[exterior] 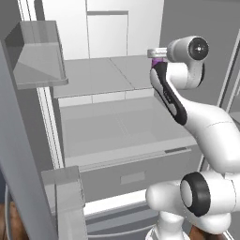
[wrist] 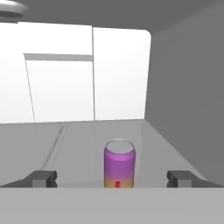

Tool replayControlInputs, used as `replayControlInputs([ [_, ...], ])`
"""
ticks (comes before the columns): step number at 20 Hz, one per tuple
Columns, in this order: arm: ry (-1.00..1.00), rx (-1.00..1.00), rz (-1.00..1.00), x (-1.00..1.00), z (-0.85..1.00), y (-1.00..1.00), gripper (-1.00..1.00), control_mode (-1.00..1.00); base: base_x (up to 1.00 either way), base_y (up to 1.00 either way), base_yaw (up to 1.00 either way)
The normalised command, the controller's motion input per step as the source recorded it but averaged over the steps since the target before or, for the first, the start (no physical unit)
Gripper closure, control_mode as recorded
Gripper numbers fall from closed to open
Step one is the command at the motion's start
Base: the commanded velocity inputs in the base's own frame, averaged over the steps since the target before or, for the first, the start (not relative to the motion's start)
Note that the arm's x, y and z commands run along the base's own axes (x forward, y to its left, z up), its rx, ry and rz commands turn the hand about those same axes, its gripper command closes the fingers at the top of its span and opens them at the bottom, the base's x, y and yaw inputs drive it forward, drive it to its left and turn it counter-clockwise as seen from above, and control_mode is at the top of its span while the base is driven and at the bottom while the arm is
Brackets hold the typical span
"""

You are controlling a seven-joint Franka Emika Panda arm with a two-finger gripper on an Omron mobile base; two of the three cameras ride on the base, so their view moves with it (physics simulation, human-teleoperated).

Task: Open the fridge, grab two sodas, and place both sodas inside the bowl with ice on the dining counter.

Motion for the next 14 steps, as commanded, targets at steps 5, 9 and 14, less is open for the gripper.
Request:
replayControlInputs([
  [5, 0.0, 0.0, 0.0, 0.25, -0.15, -0.14, -1.0, -1.0, 0.0, 0.0, 0.0],
  [9, 0.0, 0.0, 0.0, 0.24, -0.17, -0.05, -1.0, -1.0, 0.0, 0.0, 0.0],
  [14, 0.01, 0.0, 0.0, 0.2, -0.16, 0.0, -1.0, -1.0, 0.0, 0.0, 0.0],
])
